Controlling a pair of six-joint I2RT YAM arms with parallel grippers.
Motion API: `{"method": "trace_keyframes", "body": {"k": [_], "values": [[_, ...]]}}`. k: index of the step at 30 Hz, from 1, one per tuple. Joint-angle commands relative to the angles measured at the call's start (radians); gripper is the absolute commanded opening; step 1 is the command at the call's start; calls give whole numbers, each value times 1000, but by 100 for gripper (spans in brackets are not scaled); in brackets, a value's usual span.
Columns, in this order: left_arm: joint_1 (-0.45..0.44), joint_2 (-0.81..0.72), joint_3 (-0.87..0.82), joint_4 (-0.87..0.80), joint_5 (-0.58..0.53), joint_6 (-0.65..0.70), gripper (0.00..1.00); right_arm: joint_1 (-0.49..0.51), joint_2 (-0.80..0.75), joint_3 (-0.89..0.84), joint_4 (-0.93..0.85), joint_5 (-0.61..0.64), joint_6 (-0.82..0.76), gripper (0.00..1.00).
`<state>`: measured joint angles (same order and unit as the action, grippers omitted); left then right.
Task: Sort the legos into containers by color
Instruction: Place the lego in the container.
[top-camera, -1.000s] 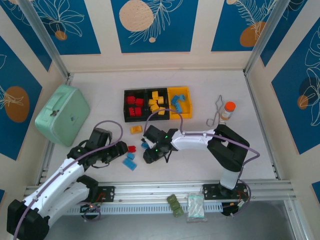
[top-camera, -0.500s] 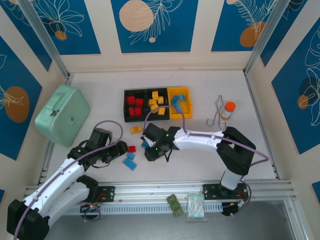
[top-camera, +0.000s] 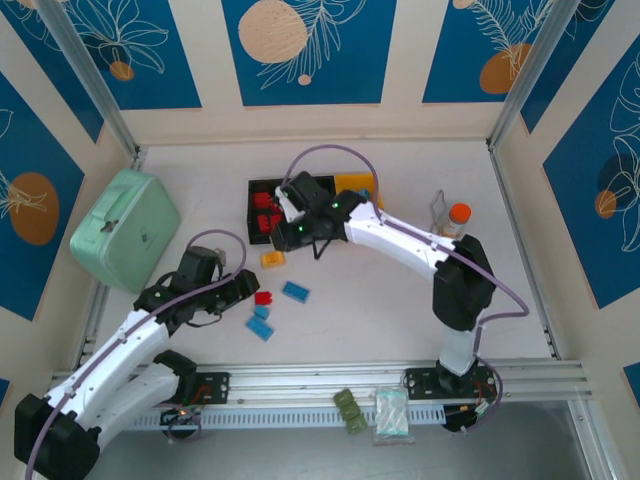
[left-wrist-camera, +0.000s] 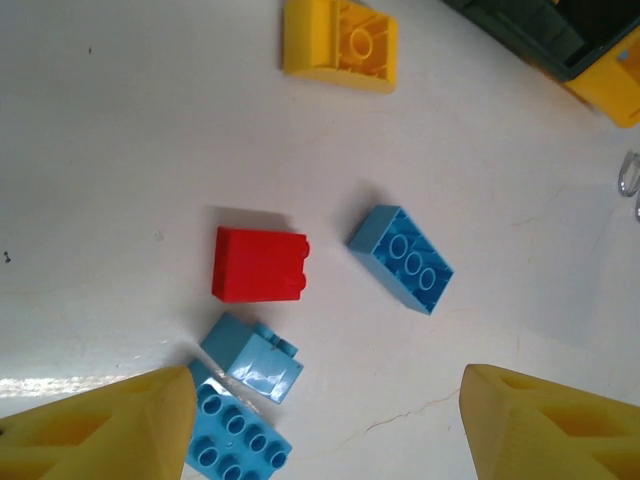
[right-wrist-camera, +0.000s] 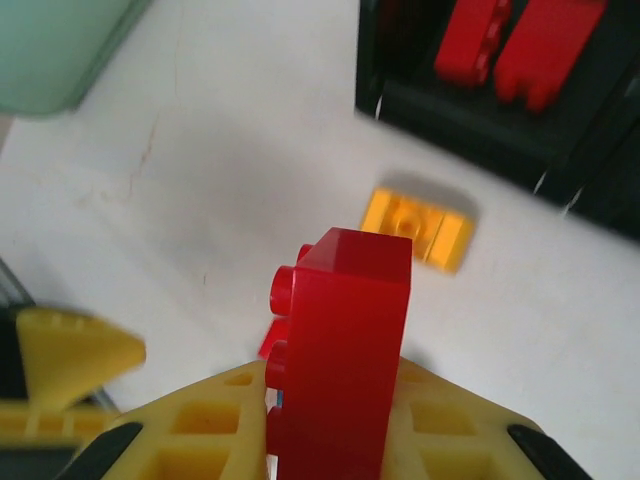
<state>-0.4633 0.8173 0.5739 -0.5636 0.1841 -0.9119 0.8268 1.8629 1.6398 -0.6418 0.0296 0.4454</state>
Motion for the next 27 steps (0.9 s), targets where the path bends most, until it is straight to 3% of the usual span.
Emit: {"method": "trace_keyframes", "body": {"k": [1, 13, 27], "values": [[-1, 11, 51, -18, -26, 11, 70, -44, 109, 131, -92, -45, -2, 24], [9, -33, 38, -60, -23, 4, 70, -112, 503, 664, -242, -85, 49, 24], [11, -93, -7, -79, -21, -16, 70, -129, 741, 983, -291, -79, 112, 29]]}}
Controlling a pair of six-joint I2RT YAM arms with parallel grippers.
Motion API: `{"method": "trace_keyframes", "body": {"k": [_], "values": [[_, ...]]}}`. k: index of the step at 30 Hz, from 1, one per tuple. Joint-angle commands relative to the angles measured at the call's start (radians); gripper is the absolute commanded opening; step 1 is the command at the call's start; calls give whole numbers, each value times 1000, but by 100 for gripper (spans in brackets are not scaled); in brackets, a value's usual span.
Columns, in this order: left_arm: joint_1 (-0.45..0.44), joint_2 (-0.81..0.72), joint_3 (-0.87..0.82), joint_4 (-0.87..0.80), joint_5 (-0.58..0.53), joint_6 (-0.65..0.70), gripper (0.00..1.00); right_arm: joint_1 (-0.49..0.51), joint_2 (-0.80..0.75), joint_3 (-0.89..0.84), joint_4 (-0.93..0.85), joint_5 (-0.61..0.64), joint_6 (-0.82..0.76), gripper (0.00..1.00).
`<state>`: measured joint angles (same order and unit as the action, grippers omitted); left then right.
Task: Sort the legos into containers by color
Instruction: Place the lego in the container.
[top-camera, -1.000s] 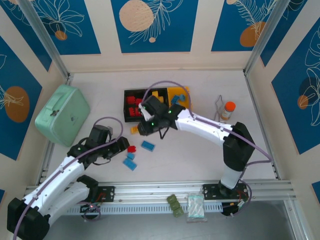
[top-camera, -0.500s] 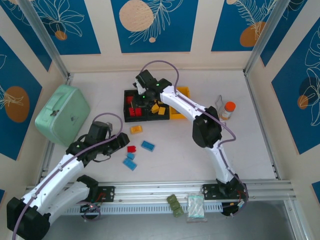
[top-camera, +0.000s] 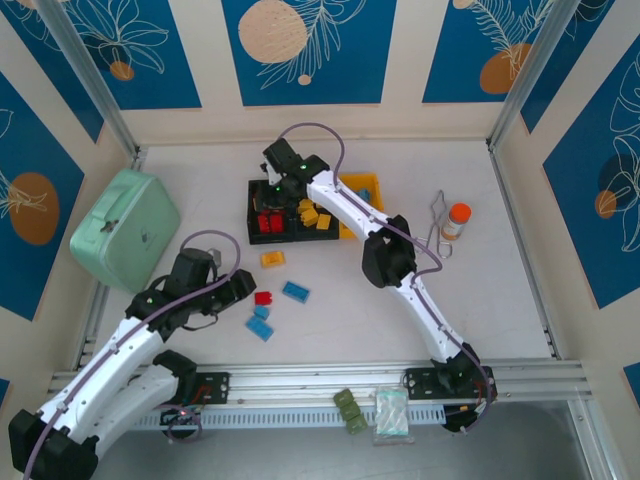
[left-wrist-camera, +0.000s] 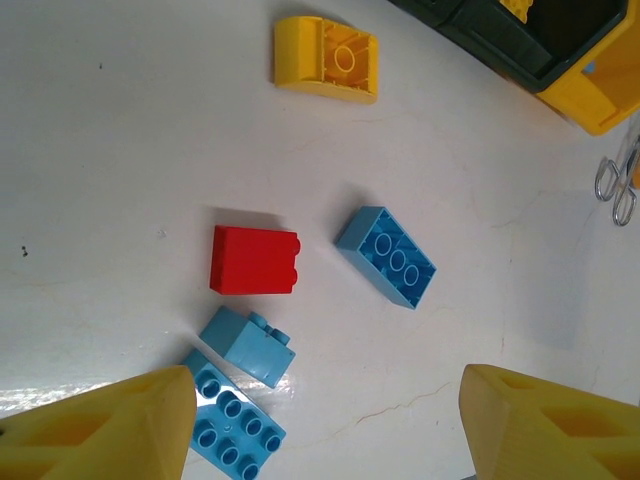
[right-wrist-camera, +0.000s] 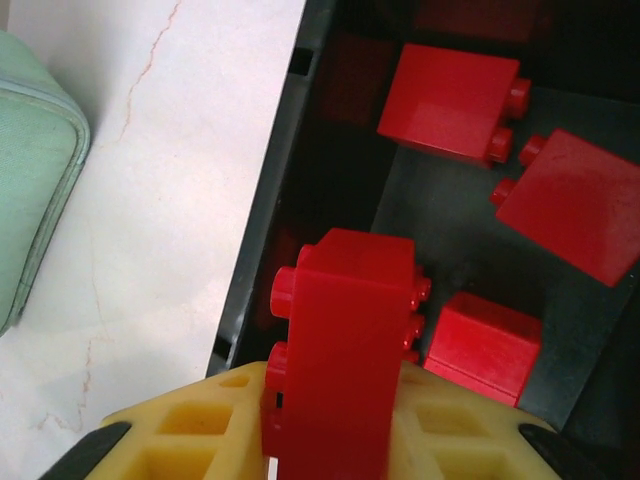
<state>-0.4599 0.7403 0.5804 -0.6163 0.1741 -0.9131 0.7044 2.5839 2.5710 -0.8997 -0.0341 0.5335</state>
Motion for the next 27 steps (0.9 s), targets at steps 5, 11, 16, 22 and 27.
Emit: {"method": "trace_keyframes", "body": {"k": [5, 11, 16, 22, 27], "values": [[7, -25, -28, -22, -5, -22, 70, -16, 28, 56, -19, -10, 39, 33], [7, -33, -33, -26, -7, -27, 70, -11, 17, 82, -29, 9, 32, 45], [7, -28, -35, -30, -7, -26, 70, -1, -53, 55, -37, 31, 4, 45], [6, -18, -34, -43, -10, -11, 70, 14, -334, -313, 125, 58, -15, 45], [4, 10, -22, -52, -8, 7, 70, 16, -595, -667, 275, 59, -7, 45]]}}
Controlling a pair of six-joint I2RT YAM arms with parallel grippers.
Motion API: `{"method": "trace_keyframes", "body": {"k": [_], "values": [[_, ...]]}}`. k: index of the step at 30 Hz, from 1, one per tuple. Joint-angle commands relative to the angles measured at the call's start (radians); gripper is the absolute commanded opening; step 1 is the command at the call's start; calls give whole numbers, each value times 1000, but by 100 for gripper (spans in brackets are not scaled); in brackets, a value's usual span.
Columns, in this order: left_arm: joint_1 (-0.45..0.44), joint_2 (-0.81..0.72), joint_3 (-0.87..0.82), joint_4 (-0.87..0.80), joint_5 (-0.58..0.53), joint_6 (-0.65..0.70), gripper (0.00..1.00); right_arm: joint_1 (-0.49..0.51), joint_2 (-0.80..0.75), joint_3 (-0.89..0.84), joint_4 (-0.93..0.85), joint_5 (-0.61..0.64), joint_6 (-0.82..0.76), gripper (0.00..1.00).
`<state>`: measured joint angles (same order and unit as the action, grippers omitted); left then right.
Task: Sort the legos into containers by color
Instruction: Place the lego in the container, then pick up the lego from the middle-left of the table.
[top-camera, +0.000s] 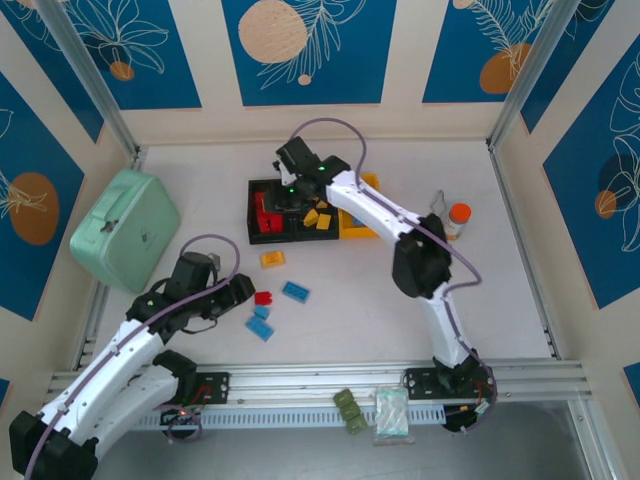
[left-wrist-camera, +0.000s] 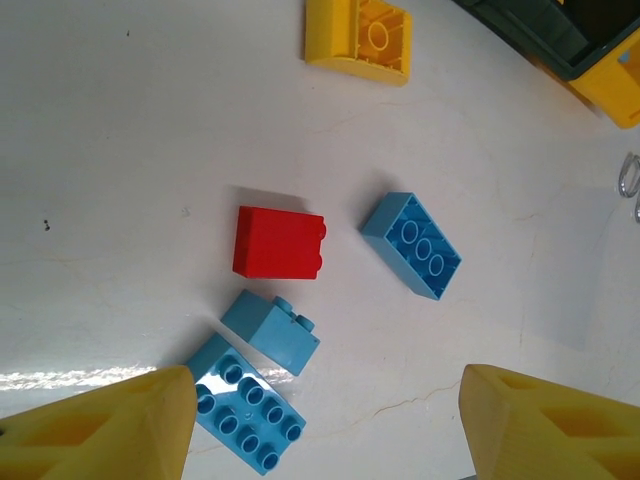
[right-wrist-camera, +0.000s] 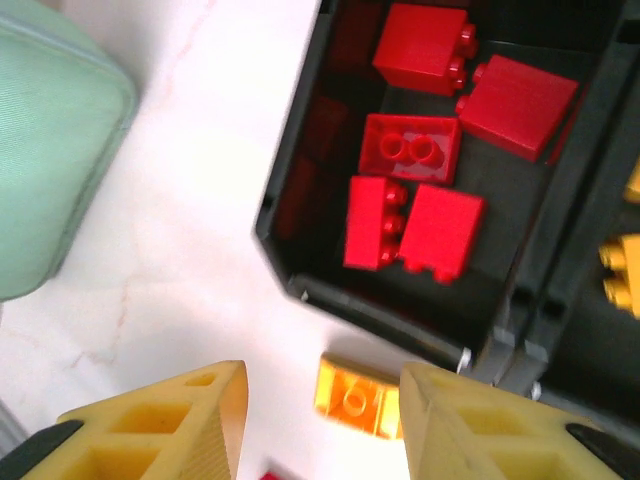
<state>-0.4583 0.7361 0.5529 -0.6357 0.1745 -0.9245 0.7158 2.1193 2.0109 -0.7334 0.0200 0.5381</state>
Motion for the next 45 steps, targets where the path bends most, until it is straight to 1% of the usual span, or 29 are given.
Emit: {"method": "trace_keyframes", "body": {"k": [1, 4, 8, 12, 14, 18, 23, 28, 33, 37, 41, 43, 45], "values": [[1, 24, 10, -34, -7, 24, 70, 5, -179, -173, 128, 5, -13, 45], [-7, 62, 29, -40, -1, 50, 70, 2, -318, -360, 180, -18, -13, 45], [-28, 137, 77, -79, -9, 121, 69, -10, -524, -640, 267, -108, -22, 46], [-66, 232, 145, -135, -40, 212, 69, -15, -713, -882, 304, -154, -38, 48], [-93, 299, 185, -164, -66, 260, 69, -15, -807, -996, 322, -203, -39, 48], [-154, 418, 259, -199, -122, 323, 69, -15, -953, -1168, 352, -326, -33, 50], [-203, 560, 312, -201, -152, 372, 67, 0, -1082, -1342, 410, -407, 49, 52], [-235, 655, 338, -186, -169, 399, 67, 38, -1134, -1429, 449, -404, 106, 53], [-262, 723, 343, -169, -183, 403, 63, 50, -1110, -1429, 443, -387, 105, 53], [-282, 745, 339, -171, -204, 395, 61, 51, -1087, -1417, 452, -392, 99, 53], [-291, 749, 317, -149, -198, 384, 56, 50, -1065, -1416, 469, -393, 101, 53], [-293, 754, 311, -135, -191, 382, 49, 53, -1058, -1418, 476, -394, 107, 53], [-297, 762, 309, -128, -188, 380, 45, 56, -1058, -1420, 479, -390, 109, 53]]}}
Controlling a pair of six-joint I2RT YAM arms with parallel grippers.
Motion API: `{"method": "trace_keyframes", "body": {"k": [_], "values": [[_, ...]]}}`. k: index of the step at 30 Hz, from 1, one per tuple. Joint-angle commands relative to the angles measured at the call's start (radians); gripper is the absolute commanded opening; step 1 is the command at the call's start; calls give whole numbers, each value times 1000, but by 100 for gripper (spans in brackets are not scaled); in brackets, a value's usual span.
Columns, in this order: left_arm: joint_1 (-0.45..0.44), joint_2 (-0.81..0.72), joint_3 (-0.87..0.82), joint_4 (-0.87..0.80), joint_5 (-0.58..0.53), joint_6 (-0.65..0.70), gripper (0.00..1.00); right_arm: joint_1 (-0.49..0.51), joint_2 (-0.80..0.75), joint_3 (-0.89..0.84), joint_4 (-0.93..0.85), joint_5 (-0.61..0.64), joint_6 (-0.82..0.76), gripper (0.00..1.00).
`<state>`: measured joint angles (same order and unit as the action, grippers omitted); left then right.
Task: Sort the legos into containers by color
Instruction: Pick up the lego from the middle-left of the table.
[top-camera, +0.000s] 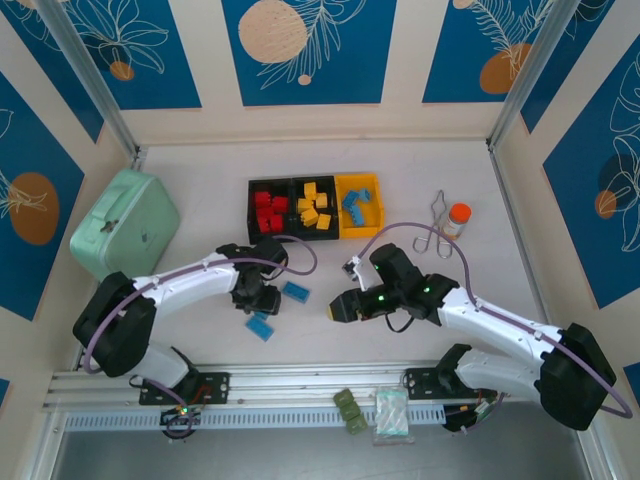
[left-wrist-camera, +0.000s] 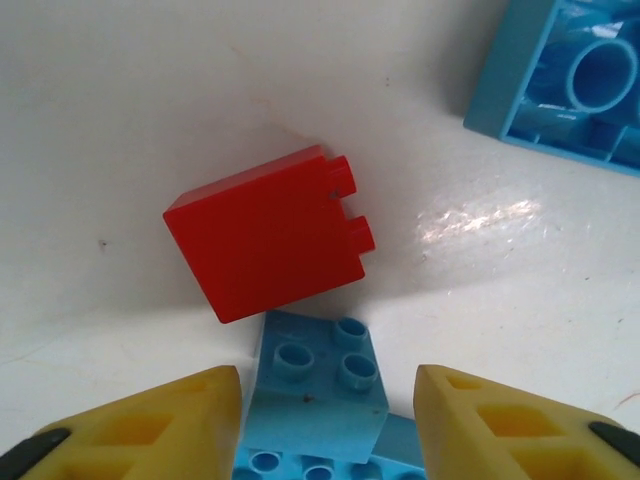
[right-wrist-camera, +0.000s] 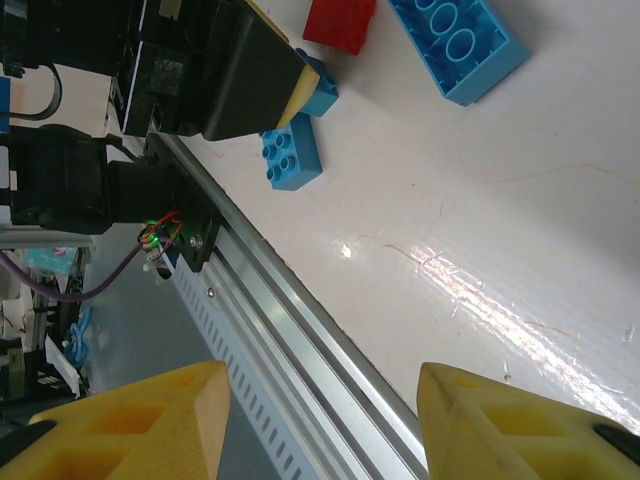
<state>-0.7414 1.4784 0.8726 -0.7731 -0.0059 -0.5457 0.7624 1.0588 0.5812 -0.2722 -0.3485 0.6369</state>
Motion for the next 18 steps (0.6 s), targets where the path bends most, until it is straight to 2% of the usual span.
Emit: {"method": "trace_keyframes", "body": {"k": [1, 4, 7, 9, 12, 14, 18], "values": [[-15, 27, -9, 10, -7, 1, 43, 9, 3, 11, 18, -20, 11, 53], [-21, 37, -6, 7, -14, 1, 41, 10, -1, 5, 15, -15, 12, 53], [-26, 40, -5, 0, -21, -3, 49, 11, -8, 1, 13, -15, 15, 52], [-29, 39, -12, 3, -25, -4, 49, 10, -9, -2, 13, -12, 17, 52], [-30, 43, -23, 9, -25, -5, 39, 11, -11, -4, 15, -8, 18, 53], [-31, 48, -23, 12, -26, -5, 28, 11, -12, 0, 14, -6, 17, 52], [-31, 42, -12, 4, -39, -5, 24, 9, -19, -5, 10, 5, 18, 52]]}}
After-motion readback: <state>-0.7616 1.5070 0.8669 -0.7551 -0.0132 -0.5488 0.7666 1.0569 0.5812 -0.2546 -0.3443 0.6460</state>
